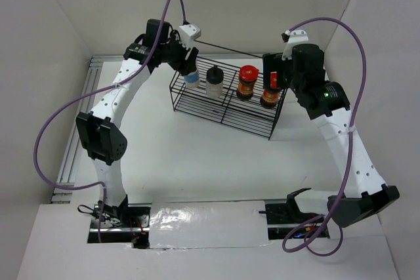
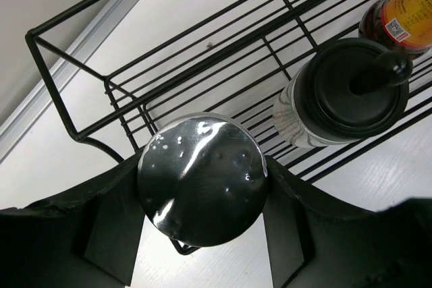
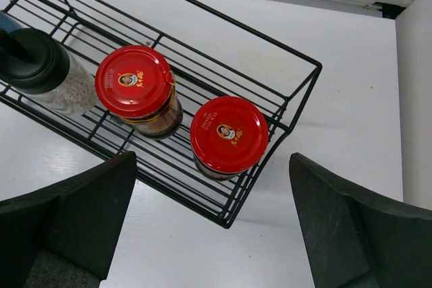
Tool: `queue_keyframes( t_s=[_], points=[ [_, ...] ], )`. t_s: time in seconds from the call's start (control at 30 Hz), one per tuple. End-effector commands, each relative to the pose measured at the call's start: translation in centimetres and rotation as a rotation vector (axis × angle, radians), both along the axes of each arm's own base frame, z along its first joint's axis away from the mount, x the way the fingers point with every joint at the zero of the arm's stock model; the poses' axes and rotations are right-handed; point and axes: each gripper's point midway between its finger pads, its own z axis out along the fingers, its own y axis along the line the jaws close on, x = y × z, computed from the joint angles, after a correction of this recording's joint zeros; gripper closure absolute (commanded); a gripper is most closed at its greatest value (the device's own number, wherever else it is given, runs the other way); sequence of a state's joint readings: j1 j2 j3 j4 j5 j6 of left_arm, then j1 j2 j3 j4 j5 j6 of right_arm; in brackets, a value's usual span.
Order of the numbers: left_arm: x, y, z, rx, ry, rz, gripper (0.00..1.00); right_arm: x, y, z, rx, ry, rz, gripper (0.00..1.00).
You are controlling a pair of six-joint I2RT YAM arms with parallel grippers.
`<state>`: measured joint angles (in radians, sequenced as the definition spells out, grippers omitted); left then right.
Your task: Organize the condiment bottles
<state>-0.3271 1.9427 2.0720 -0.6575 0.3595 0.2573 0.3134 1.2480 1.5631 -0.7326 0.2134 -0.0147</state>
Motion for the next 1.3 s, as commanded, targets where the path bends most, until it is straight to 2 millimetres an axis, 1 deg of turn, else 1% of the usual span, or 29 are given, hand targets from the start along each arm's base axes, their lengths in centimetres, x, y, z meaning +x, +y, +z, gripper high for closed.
queue_keyframes(
  t_s=[0.0, 0.07, 0.1, 0.13, 0.17, 0.23, 0.27, 0.33, 0.37, 0.47, 0.57, 0.7, 0.73, 0.77, 0.8, 0.83, 0.87, 0.9, 0.93, 0.97, 1.0, 1.03, 1.07, 1.1, 1.13, 1.17, 1.2, 1.23, 1.27],
  points=[
    [0.7, -0.8, 2.2, -0.025, -0.069, -0.009, 1.00, -0.4, -0.8, 0.5, 0.009, -0.011, -0.028, 0.00],
    [0.8, -0.8, 1.5, -0.019, -0.057, -0.007, 0.94, -0.3, -0.9, 0.2, 0.010, -0.006, -0.030, 0.00],
    [1.0, -0.8, 1.4, -0.019, -0.056, -0.004, 0.76, -0.3, -0.9, 0.1, 0.010, -0.004, -0.029, 0.00],
    [1.0, -0.9, 1.1, -0.018, -0.051, -0.004, 0.68, -0.3, -0.9, 0.0, 0.011, -0.001, -0.029, 0.00],
    [1.2, -0.8, 0.9, -0.017, -0.048, -0.002, 0.52, -0.2, -0.9, 0.0, 0.012, 0.001, -0.028, 0.00],
    [1.4, -0.9, 0.7, -0.018, -0.042, 0.003, 0.36, -0.1, -1.0, -0.2, 0.012, 0.006, -0.030, 0.00],
    [1.4, -0.9, 0.6, -0.017, -0.041, 0.003, 0.23, -0.1, -1.0, -0.2, 0.013, 0.004, -0.029, 0.00],
    [1.5, -0.9, 0.5, -0.020, -0.039, 0.009, 0.11, 0.0, -1.0, -0.2, 0.014, 0.006, -0.027, 0.00],
    [1.6, -1.0, 0.6, -0.025, -0.039, 0.010, 0.01, 0.1, -1.0, -0.3, 0.013, 0.008, -0.027, 0.00],
    [1.7, -1.1, 1.1, -0.037, -0.045, 0.014, 0.01, 0.2, -1.2, -0.3, 0.016, 0.007, -0.029, 0.00],
    [1.7, -1.2, 2.3, -0.061, -0.062, 0.018, 0.01, 0.3, -1.3, -0.4, 0.020, 0.014, -0.031, 0.00],
    [1.1, -1.2, 4.9, -0.099, -0.098, 0.023, 0.01, 0.4, -2.6, -0.5, 0.048, 0.022, -0.075, 0.00],
    [0.5, -1.2, 6.4, -0.113, -0.121, 0.017, 0.01, 0.4, -3.1, -0.7, 0.050, 0.031, -0.091, 0.00],
    [-0.1, -1.3, 7.3, -0.127, -0.125, 0.004, 0.01, 0.5, -3.6, -0.8, 0.058, 0.037, -0.110, 0.00],
    [-0.6, -1.4, 8.1, -0.139, -0.130, -0.009, 0.01, 0.5, -4.9, -1.0, 0.063, 0.041, -0.151, 0.00],
    [-1.8, -1.4, 9.7, -0.159, -0.143, -0.030, 0.01, 0.4, -5.8, -1.2, 0.067, 0.049, -0.175, 0.00],
    [-2.5, -1.3, 10.6, -0.168, -0.151, -0.036, 0.01, 0.4, -6.3, -1.6, 0.083, 0.061, -0.191, 0.00],
    [-3.1, -1.2, 11.0, -0.170, -0.153, -0.042, 0.01, 0.3, -8.2, -1.8, 0.092, 0.067, -0.246, 0.00],
    [-4.5, -0.9, 12.7, -0.180, -0.181, -0.053, 0.01, 0.1, -9.1, -2.3, 0.100, 0.086, -0.278, 0.00],
    [-5.3, -0.4, 13.1, -0.174, -0.188, -0.056, 0.01, -0.1, -10.6, -3.2, 0.106, 0.109, -0.331, 0.00],
    [-6.8, 0.3, 14.0, -0.170, -0.211, -0.063, 0.01, -0.6, -12.3, -3.8, 0.127, 0.125, -0.398, 0.00],
    [-7.5, 0.9, 14.3, -0.167, -0.216, -0.059, 0.01, -0.8, -13.2, -4.3, 0.137, 0.133, -0.434, 0.00],
    [-8.2, 1.7, 14.3, -0.160, -0.211, -0.045, 0.01, -1.2, -13.7, -5.8, 0.144, 0.162, -0.469, 0.00],
    [-9.1, 3.6, 14.5, -0.155, -0.213, -0.012, 0.01, -1.7, -15.1, -5.7, 0.191, 0.137, -0.531, 0.00],
    [-9.6, 6.1, 14.0, -0.136, -0.191, 0.060, 0.01, -2.8, -16.1, -8.2, 0.238, 0.168, -0.598, 0.00],
    [-9.6, 6.1, 14.0, -0.135, -0.191, 0.061, 0.01, -2.8, -16.1, -8.2, 0.238, 0.168, -0.598, 0.00],
    [-10.1, 8.7, 12.9, -0.118, -0.150, 0.125, 0.01, -3.4, -16.0, -8.1, 0.279, 0.142, -0.610, 0.00],
    [-10.3, 10.1, 12.1, -0.114, -0.119, 0.167, 0.01, -3.6, -16.4, -8.4, 0.301, 0.125, -0.629, 0.00],
    [-10.8, 12.9, 10.4, -0.103, -0.069, 0.243, 0.01, -4.4, -16.2, -9.7, 0.316, 0.135, -0.638, 0.00]
  ],
)
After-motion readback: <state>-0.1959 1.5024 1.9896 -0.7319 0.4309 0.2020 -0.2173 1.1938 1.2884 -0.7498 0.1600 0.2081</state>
